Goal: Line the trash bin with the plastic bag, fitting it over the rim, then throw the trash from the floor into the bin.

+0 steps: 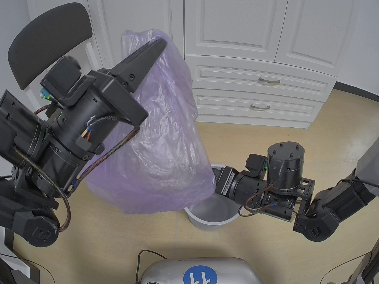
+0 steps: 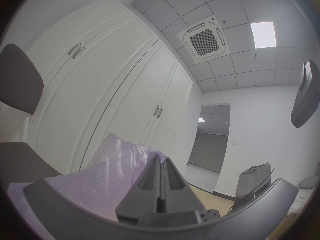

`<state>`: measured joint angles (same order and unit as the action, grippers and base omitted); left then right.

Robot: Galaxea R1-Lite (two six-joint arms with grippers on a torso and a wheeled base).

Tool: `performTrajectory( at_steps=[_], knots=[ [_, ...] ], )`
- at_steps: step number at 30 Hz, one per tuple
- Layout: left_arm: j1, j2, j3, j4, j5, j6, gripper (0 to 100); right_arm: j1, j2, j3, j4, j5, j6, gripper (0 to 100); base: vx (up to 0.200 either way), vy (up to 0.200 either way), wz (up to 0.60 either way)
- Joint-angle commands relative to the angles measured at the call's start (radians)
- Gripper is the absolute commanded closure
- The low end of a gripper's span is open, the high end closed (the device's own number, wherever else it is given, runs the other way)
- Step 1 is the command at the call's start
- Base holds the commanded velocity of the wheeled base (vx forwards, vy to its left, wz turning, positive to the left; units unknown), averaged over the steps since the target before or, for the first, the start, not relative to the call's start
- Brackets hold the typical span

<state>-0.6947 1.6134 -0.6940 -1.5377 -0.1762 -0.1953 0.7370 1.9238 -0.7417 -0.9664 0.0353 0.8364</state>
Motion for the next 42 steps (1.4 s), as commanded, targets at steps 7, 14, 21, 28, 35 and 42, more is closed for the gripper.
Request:
performTrajectory(
  at_steps=[7, 14, 21, 28, 35, 42],
  knots=[
    [-0.025, -0.012, -0.024, -0.002, -0.003, -0.072, 100, 0.021, -0.009, 0.031, -0.003, 0.014, 0.001, 0, 0.000, 0.000, 0.00],
    [-0.060, -0.012, -0.051, -0.002, -0.002, -0.174, 100, 0.022, -0.003, 0.036, -0.023, 0.018, 0.027, 0, 0.000, 0.000, 0.00],
    [-0.082, -0.010, -0.051, -0.002, -0.002, -0.211, 100, 0.008, 0.032, 0.059, -0.106, 0.046, 0.033, 0, 0.000, 0.000, 0.00],
    [-0.134, -0.017, -0.047, -0.004, 0.001, -0.268, 100, -0.005, 0.109, 0.070, -0.227, 0.048, 0.033, 0, 0.000, 0.000, 0.00],
    [-0.151, -0.024, -0.042, -0.004, 0.003, -0.269, 100, -0.031, 0.158, 0.070, -0.339, 0.038, 0.036, 0, 0.000, 0.000, 0.00],
    [-0.160, -0.035, -0.041, -0.004, 0.004, -0.271, 100, -0.061, 0.185, 0.076, -0.469, 0.037, 0.072, 0, 0.000, 0.000, 0.00]
  ],
)
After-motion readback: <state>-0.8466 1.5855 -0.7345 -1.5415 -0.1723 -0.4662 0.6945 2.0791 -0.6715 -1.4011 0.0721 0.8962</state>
